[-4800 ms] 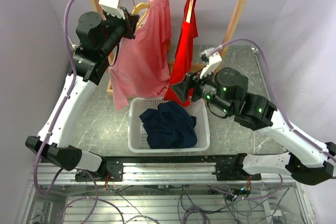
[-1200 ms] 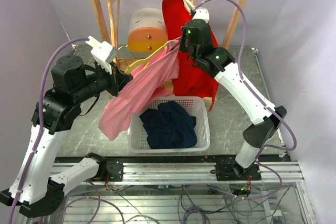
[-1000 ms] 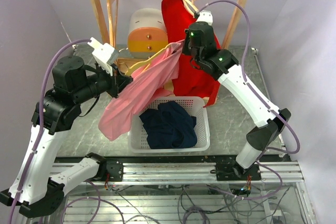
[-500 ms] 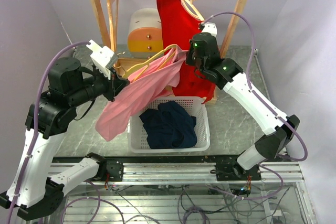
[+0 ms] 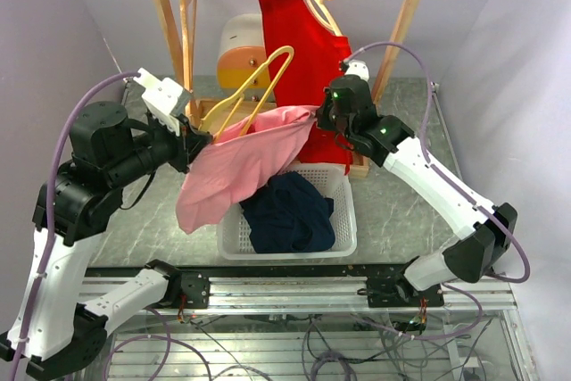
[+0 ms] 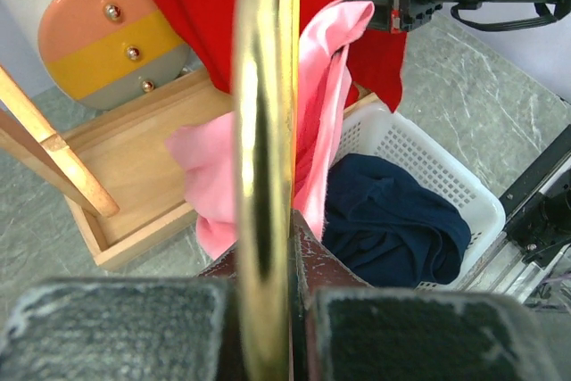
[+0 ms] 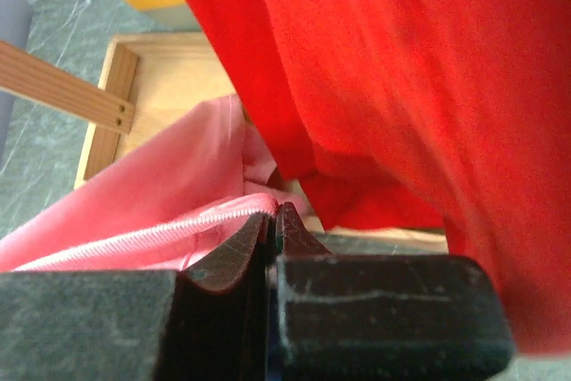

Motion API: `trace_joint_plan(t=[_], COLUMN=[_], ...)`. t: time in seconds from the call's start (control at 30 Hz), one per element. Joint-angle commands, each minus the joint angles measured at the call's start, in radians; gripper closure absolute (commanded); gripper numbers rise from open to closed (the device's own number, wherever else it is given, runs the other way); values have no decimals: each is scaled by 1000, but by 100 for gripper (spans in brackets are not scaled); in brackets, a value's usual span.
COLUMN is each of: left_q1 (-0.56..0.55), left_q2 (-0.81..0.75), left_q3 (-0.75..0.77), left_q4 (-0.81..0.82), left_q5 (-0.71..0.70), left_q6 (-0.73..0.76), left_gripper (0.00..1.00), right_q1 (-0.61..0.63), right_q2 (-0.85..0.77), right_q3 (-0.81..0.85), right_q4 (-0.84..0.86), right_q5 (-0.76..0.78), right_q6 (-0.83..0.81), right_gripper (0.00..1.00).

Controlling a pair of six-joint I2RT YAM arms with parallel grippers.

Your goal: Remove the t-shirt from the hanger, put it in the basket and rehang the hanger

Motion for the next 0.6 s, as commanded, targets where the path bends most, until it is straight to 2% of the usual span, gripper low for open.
trace_joint_plan(t=[0.0, 0.13, 0.27, 0.4, 0.57], left_q1=[8, 8, 8, 8, 8], left_q2=[-61, -47, -8, 74, 217], left_q3=[66, 4, -11, 50, 197], left_q4=[21, 115, 217, 285, 280], left_q5=[-74, -48, -64, -113, -233], left_q6=[-13, -88, -171, -215, -240], left_gripper=[93, 93, 93, 93, 93], right_q1=[-101, -52, 67, 205, 302], right_q2=[-24, -71, -132, -148, -147], right_q3=[-108, -146, -140, -65, -7], right_q4=[-84, -34, 36, 52, 53], right_q5=[150, 65, -11, -60, -201], right_q6=[-7, -37, -116, -197, -231], right_gripper=[100, 100, 100, 100, 100])
